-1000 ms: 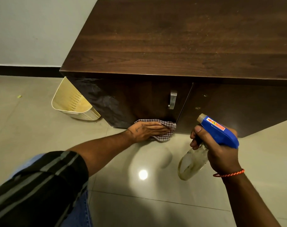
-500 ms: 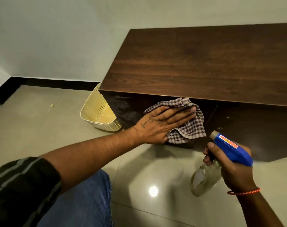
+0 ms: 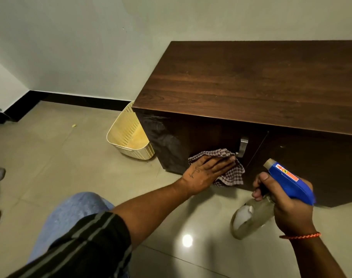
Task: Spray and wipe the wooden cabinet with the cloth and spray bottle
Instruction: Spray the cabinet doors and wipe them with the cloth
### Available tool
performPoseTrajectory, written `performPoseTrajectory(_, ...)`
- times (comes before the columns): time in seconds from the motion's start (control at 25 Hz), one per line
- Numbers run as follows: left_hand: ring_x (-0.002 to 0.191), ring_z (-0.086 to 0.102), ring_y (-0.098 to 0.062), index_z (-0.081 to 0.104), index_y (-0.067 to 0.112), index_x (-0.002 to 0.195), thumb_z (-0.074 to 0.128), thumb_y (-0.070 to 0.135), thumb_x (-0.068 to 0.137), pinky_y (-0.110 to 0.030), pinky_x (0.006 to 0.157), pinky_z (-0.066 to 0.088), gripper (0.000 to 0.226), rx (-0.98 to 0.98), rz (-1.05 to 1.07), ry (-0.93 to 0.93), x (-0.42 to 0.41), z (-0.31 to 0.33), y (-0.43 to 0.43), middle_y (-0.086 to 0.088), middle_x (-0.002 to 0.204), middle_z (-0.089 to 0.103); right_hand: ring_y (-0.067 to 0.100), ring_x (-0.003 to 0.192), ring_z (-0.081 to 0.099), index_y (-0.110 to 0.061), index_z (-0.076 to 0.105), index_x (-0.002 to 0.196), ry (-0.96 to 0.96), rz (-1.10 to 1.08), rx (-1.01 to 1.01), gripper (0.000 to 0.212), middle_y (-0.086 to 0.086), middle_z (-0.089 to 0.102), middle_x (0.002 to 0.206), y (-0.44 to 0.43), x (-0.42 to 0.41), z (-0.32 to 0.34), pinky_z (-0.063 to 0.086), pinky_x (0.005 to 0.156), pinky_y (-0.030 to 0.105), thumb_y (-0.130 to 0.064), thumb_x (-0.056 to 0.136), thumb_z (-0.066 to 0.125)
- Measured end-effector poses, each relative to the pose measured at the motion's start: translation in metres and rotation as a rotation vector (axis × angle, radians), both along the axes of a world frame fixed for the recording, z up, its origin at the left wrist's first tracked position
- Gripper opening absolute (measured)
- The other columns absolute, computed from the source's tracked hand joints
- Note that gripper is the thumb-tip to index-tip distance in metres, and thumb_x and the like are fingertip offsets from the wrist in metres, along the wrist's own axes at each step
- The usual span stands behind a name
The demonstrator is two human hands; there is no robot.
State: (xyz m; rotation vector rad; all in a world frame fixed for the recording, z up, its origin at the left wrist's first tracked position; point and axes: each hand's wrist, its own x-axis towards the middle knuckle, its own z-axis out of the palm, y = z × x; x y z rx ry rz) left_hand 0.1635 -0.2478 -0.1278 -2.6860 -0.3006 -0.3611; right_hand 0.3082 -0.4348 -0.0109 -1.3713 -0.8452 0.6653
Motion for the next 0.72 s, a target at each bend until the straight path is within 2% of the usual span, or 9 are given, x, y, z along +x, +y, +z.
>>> performPoseTrajectory(0.2, 0.156, 0.013, -0.010, 0.005, 0.025, 0.162, 0.048, 0.043, 0.102, -0.041, 0.108, -0.040, 0.076, -0.160, 0.017, 0.687, 0.002, -0.073, -0.014, 0.010, 0.170, 0.003, 0.026, 0.058, 0.066, -0.009, 0.067, 0.077, 0.006, 0.014, -0.016, 0.017, 0.014, 0.068, 0.072, -0.004, 0.008, -0.010, 0.058, 0.054, 0.026, -0.021, 0.086, 0.059)
performPoseTrajectory(0.28, 0.156, 0.014, -0.009, 0.012, 0.026, 0.162, 0.046, 0.038, 0.102, -0.039, 0.109, -0.039, 0.070, -0.182, -0.023, 0.747, -0.001, -0.095, -0.009, 0.010, 0.170, 0.011, 0.027, 0.058, 0.066, -0.005, 0.066, 0.080, 0.001, 0.016, -0.014, 0.018, 0.014, 0.068, 0.072, -0.005, 0.011, -0.014, 0.058, 0.054, 0.026, -0.020, 0.086, 0.059)
performPoseTrajectory(0.36, 0.156, 0.015, -0.015, 0.019, 0.021, 0.162, 0.044, 0.033, 0.101, -0.037, 0.117, -0.022, 0.067, -0.235, -0.021, 0.677, -0.008, -0.105, -0.008, 0.004, 0.170, 0.016, 0.027, 0.058, 0.066, -0.004, 0.066, 0.080, 0.002, 0.026, -0.011, 0.018, 0.014, 0.068, 0.071, -0.006, 0.010, -0.016, 0.059, 0.055, 0.027, -0.020, 0.086, 0.059)
performPoseTrajectory(0.48, 0.157, 0.010, -0.024, 0.026, 0.010, 0.160, 0.056, 0.033, 0.097, -0.039, 0.123, -0.012, 0.073, -0.581, 0.035, 0.376, -0.018, -0.095, -0.033, -0.009, 0.169, 0.017, 0.027, 0.058, 0.066, -0.013, 0.069, 0.077, 0.028, 0.050, -0.022, 0.016, 0.013, 0.068, 0.070, -0.003, 0.004, -0.012, 0.058, 0.054, 0.028, -0.024, 0.085, 0.061)
performPoseTrajectory(0.56, 0.153, 0.017, -0.018, 0.037, 0.003, 0.154, 0.061, 0.016, 0.096, -0.034, 0.127, -0.002, 0.065, -1.234, 0.251, 0.053, -0.023, -0.054, -0.059, -0.010, 0.165, 0.026, 0.028, 0.057, 0.066, -0.017, 0.070, 0.078, 0.034, 0.092, -0.033, 0.024, 0.014, 0.067, 0.069, 0.003, -0.004, -0.002, 0.058, 0.053, 0.029, -0.040, 0.086, 0.065)
performPoseTrajectory(0.6, 0.142, 0.041, -0.012, 0.044, -0.002, 0.150, 0.055, 0.007, 0.099, -0.030, 0.125, 0.022, 0.053, -1.638, 0.430, -0.238, -0.021, -0.032, -0.071, -0.011, 0.154, 0.045, 0.028, 0.057, 0.066, -0.017, 0.070, 0.079, 0.025, 0.114, -0.043, 0.034, 0.015, 0.067, 0.070, 0.009, -0.008, 0.003, 0.058, 0.052, 0.030, -0.050, 0.084, 0.068)
performPoseTrajectory(0.64, 0.114, 0.065, -0.009, 0.045, -0.007, 0.147, 0.046, 0.001, 0.102, -0.027, 0.105, 0.049, 0.046, -2.041, 0.571, -0.551, -0.020, -0.012, -0.080, -0.016, 0.137, 0.063, 0.028, 0.056, 0.066, -0.016, 0.070, 0.079, 0.015, 0.129, -0.054, 0.040, 0.016, 0.067, 0.071, 0.014, -0.012, 0.007, 0.058, 0.052, 0.031, -0.055, 0.082, 0.068)
performPoseTrajectory(0.68, 0.083, 0.072, -0.013, 0.043, -0.011, 0.146, 0.039, 0.000, 0.103, -0.028, 0.083, 0.059, 0.045, -2.296, 0.661, -0.847, -0.023, 0.002, -0.085, -0.027, 0.124, 0.067, 0.029, 0.056, 0.066, -0.014, 0.070, 0.078, 0.006, 0.134, -0.056, 0.038, 0.017, 0.068, 0.072, 0.020, -0.018, 0.011, 0.058, 0.051, 0.033, -0.052, 0.083, 0.068)
performPoseTrajectory(0.72, 0.076, 0.072, -0.019, 0.044, -0.011, 0.145, 0.037, 0.006, 0.103, -0.034, 0.081, 0.061, 0.045, -2.454, 0.747, -1.071, -0.033, 0.008, -0.086, -0.036, 0.126, 0.061, 0.029, 0.056, 0.066, -0.014, 0.070, 0.077, -0.011, 0.140, -0.056, 0.030, 0.017, 0.069, 0.073, 0.026, -0.026, 0.014, 0.058, 0.051, 0.036, -0.043, 0.084, 0.068)
